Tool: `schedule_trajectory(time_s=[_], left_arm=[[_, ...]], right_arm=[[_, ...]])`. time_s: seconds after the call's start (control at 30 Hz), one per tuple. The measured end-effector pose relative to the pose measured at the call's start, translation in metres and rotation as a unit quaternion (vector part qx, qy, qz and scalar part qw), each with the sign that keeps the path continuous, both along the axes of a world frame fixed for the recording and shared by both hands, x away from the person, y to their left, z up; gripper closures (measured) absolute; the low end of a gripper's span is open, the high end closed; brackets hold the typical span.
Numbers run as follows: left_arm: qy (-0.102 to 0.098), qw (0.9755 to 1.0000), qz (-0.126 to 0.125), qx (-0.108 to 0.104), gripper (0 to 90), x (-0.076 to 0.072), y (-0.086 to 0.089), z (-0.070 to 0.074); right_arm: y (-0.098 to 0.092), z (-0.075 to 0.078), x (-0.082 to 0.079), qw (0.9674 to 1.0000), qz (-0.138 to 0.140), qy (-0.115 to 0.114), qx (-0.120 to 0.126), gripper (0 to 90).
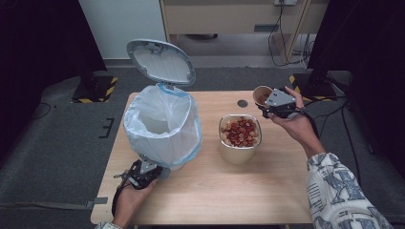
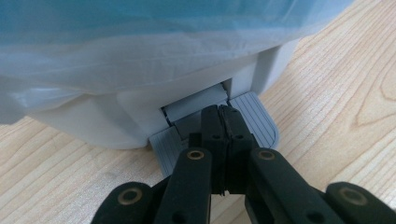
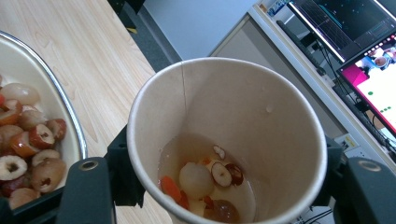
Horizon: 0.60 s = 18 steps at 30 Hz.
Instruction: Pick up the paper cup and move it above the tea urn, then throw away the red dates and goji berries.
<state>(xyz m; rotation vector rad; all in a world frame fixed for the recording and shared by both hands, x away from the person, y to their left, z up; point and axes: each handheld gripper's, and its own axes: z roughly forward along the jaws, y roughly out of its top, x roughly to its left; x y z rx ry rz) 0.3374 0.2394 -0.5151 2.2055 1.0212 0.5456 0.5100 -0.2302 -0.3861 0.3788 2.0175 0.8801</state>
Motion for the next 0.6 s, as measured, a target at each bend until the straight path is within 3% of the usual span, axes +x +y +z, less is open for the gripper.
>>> schedule_trajectory(time_s=[0.6], left_arm=[[0.000, 1.0000, 0.000, 0.000, 88.7, 0.000, 0.000, 0.000]], right_arm=[[0.012, 0.004, -0.011, 0.9994, 0.022, -0.014, -0.023, 33.0]])
